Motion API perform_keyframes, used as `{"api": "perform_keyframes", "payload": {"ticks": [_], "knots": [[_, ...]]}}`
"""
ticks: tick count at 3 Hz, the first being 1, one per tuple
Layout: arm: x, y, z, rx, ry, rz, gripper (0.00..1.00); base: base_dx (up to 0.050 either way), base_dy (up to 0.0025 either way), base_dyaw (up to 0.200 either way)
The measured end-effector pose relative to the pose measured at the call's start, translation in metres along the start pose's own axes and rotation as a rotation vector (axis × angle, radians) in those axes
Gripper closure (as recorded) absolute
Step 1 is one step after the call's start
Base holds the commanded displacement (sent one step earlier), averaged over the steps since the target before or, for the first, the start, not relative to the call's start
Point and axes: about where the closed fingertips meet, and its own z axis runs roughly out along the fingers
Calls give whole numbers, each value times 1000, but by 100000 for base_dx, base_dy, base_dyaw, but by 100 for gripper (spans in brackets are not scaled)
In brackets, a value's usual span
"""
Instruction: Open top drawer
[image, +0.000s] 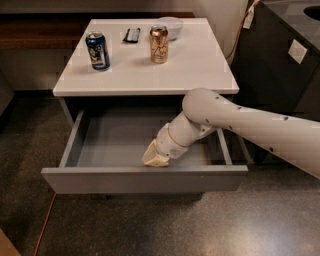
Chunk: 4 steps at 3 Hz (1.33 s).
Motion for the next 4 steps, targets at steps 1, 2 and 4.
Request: {"api": "perform_keyframes", "payload": {"ticks": [1,2,4], "knots": [[-3,9,4,-16,1,-9,100,0,0,0],[-3,9,4,-16,1,-9,82,0,0,0],[-18,10,-12,15,-11,-27,35,0,0,0]]}}
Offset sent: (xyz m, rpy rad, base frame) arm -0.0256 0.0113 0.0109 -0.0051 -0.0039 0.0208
